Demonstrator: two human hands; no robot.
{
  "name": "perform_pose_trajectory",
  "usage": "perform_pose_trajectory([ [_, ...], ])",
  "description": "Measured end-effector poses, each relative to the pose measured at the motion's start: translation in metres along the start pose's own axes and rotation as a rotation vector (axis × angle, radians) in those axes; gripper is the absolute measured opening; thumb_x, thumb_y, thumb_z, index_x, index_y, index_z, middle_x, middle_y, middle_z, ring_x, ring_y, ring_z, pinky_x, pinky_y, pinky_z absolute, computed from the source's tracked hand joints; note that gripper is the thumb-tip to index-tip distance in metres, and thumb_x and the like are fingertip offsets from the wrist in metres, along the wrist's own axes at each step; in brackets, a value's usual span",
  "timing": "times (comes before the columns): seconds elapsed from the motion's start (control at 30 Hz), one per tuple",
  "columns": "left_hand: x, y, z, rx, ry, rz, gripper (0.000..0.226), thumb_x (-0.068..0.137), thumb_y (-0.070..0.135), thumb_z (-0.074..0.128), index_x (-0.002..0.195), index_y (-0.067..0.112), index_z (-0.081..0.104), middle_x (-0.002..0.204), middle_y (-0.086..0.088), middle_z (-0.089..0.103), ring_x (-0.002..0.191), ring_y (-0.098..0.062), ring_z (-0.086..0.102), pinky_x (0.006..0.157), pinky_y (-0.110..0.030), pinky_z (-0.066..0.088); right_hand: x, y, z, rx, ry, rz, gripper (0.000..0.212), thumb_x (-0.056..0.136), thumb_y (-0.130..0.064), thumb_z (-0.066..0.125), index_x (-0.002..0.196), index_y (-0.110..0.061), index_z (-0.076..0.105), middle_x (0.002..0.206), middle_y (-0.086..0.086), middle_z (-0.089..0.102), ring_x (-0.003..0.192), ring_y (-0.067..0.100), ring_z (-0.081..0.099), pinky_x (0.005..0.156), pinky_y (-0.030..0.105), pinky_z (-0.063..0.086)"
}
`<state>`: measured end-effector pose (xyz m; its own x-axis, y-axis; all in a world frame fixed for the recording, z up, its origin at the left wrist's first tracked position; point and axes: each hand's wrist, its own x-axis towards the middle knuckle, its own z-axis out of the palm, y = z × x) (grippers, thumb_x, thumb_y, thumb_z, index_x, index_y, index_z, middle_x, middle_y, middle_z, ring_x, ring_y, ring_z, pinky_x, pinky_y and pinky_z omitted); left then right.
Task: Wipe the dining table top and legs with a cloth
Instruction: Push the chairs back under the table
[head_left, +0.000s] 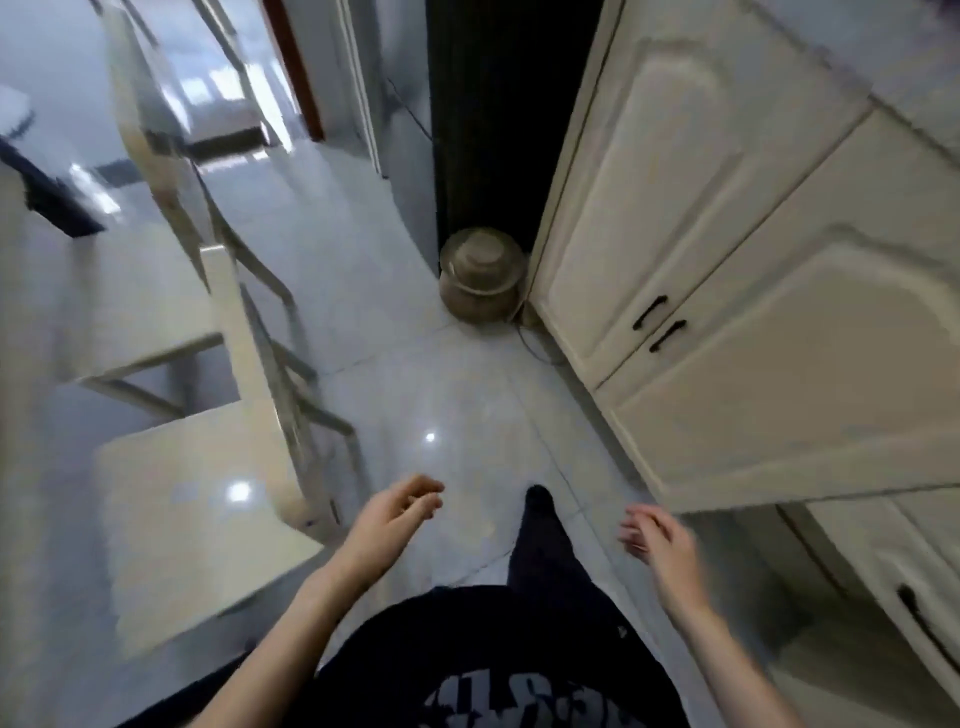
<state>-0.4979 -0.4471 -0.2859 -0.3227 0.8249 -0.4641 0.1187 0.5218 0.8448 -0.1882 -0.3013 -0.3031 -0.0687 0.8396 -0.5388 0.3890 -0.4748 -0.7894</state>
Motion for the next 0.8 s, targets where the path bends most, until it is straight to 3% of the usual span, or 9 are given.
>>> perform_pose_trajectory([
  [0.13,0.031,0.065,0.004,-0.062,0.378,0.131,0.018,0.084,0.044,0.054,0.099,0.036,0.061,0.096,0.004,0.069,0.088,-0.013,0.066,0.079,-0.022,0.052,0.086,-0.114,0.035,-0.033,-0.285,-0.174,0.023,0.098,0.000,0.049,0.087,-0.011,0.067,0.082,0.014,0.066,0.070,0.021,0.065,0.065,0.023,0.057],
  [0.2,0.045,0.089,-0.001,-0.030,0.551,0.151,0.020,0.087,0.040,0.052,0.104,0.033,0.059,0.102,0.005,0.065,0.092,-0.008,0.063,0.080,-0.020,0.051,0.115,-0.170,0.059,-0.096,-0.445,-0.279,0.022,0.098,-0.001,0.050,0.089,-0.012,0.068,0.083,0.014,0.067,0.070,0.020,0.066,0.069,0.028,0.056],
  [0.3,0.064,0.110,-0.018,0.153,0.852,0.158,0.038,0.090,0.041,0.047,0.118,0.018,0.057,0.114,0.002,0.057,0.101,-0.009,0.057,0.090,-0.027,0.048,0.140,-0.252,0.105,-0.195,-0.675,-0.492,0.015,0.097,-0.003,0.053,0.096,-0.008,0.067,0.089,0.015,0.069,0.075,0.014,0.068,0.071,0.021,0.054],
  [0.37,0.070,0.117,-0.034,0.285,1.071,0.108,0.044,0.090,0.038,0.047,0.123,0.011,0.054,0.121,-0.005,0.054,0.111,-0.017,0.053,0.098,-0.026,0.040,0.142,-0.293,0.142,-0.265,-0.804,-0.645,0.013,0.095,-0.011,0.058,0.104,-0.011,0.067,0.096,0.005,0.071,0.084,0.006,0.068,0.077,0.017,0.051],
  [0.47,0.070,0.111,-0.056,0.343,1.323,-0.087,0.054,0.088,0.038,0.051,0.132,0.006,0.048,0.130,-0.013,0.050,0.122,-0.027,0.046,0.107,-0.034,0.035,0.132,-0.330,0.199,-0.374,-0.988,-0.834,0.037,0.090,-0.036,0.057,0.123,-0.021,0.060,0.121,-0.005,0.064,0.112,0.001,0.059,0.096,0.019,0.045],
  [0.57,0.068,0.091,-0.074,0.316,1.415,-0.343,0.067,0.087,0.051,0.044,0.137,0.006,0.042,0.133,-0.016,0.049,0.123,-0.032,0.045,0.104,-0.046,0.040,0.118,-0.344,0.263,-0.526,-1.190,-1.091,0.052,0.093,-0.042,0.056,0.141,-0.023,0.047,0.145,-0.008,0.048,0.135,0.003,0.041,0.110,0.021,0.035],
  [0.67,0.072,0.073,-0.080,0.228,1.419,-0.527,0.075,0.085,0.060,0.037,0.142,0.009,0.037,0.140,-0.013,0.044,0.127,-0.030,0.044,0.103,-0.043,0.042,0.102,-0.347,0.329,-0.620,-1.377,-1.299,0.060,0.092,-0.050,0.054,0.146,-0.030,0.038,0.151,-0.013,0.033,0.140,0.000,0.030,0.113,0.013,0.027],
  [0.73,0.077,0.065,-0.082,0.225,1.380,-0.661,0.077,0.085,0.065,0.030,0.141,0.014,0.039,0.139,-0.009,0.045,0.122,-0.028,0.049,0.094,-0.041,0.048,0.093,-0.346,0.373,-0.708,-1.429,-1.444,0.061,0.092,-0.049,0.055,0.147,-0.031,0.036,0.153,-0.009,0.032,0.144,0.008,0.026,0.118,0.026,0.026],
  [0.8,0.083,0.064,-0.088,0.285,1.300,-0.811,0.074,0.083,0.068,0.019,0.129,0.019,0.049,0.125,-0.005,0.056,0.110,-0.027,0.057,0.080,-0.039,0.050,0.090,-0.342,0.415,-0.891,-1.438,-1.623,0.062,0.094,-0.049,0.053,0.149,-0.029,0.034,0.155,-0.003,0.032,0.148,0.020,0.018,0.121,0.042,0.020],
])
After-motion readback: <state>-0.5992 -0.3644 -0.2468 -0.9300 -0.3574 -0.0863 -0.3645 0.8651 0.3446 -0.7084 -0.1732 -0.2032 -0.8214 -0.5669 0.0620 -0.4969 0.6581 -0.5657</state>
